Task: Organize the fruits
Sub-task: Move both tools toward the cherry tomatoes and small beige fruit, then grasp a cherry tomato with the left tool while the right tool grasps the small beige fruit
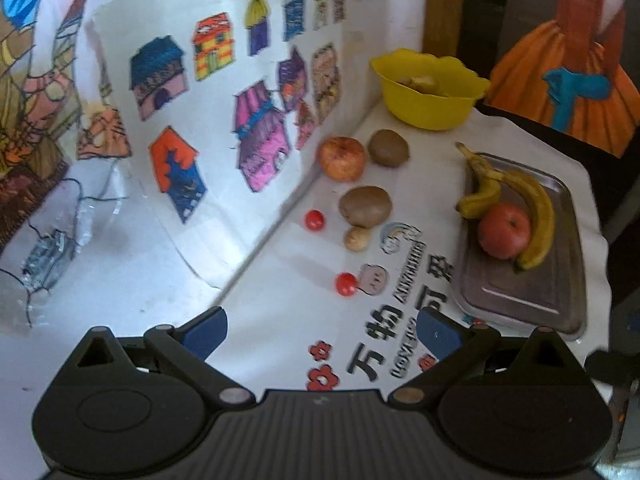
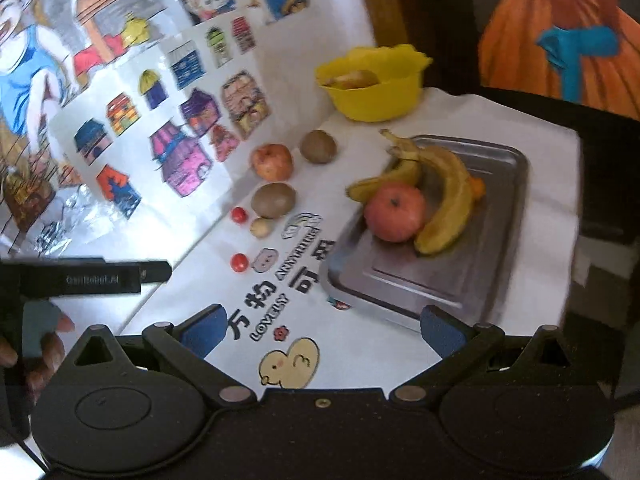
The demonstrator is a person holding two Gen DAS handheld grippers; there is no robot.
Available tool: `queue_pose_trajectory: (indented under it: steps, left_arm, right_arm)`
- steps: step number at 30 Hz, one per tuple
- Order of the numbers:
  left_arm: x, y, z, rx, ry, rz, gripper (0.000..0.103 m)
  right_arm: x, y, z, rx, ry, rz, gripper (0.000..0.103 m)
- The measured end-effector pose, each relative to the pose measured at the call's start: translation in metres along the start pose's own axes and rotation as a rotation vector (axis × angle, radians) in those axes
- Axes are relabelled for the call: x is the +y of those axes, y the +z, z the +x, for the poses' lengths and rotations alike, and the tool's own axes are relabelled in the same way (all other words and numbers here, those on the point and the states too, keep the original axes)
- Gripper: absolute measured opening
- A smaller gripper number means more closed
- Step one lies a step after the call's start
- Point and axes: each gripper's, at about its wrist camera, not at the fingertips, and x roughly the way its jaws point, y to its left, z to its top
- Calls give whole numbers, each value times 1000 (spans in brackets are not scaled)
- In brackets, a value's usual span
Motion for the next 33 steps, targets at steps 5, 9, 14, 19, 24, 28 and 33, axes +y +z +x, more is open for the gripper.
queue_pose_trajectory:
  steps: [5, 9, 14, 19, 24, 28, 33]
  left_arm:
    - [17, 13, 20, -1, 9, -8, 103]
    - [25, 22, 52, 18, -42, 19, 103]
    - [27, 10, 93, -12, -114, 69, 103]
    - [23, -4, 113, -90, -129, 181, 103]
    - [16, -11, 126, -105, -166, 227, 103]
    - [12, -15, 134, -93, -218, 240, 102]
    - [13, -20, 140, -139, -266, 245, 94]
  right_arm:
    - [18, 0, 27, 57, 27, -60, 102]
    - [32, -4, 51, 74, 22, -98, 102]
    - [46, -14, 78, 6, -35, -206, 102]
    - [29, -7, 93, -93, -92, -216, 102]
    - [15, 15, 121, -92, -113, -186, 102]
    - [22, 31, 142, -100, -83, -211, 102]
    - [33, 46, 174, -104, 6, -214, 91]
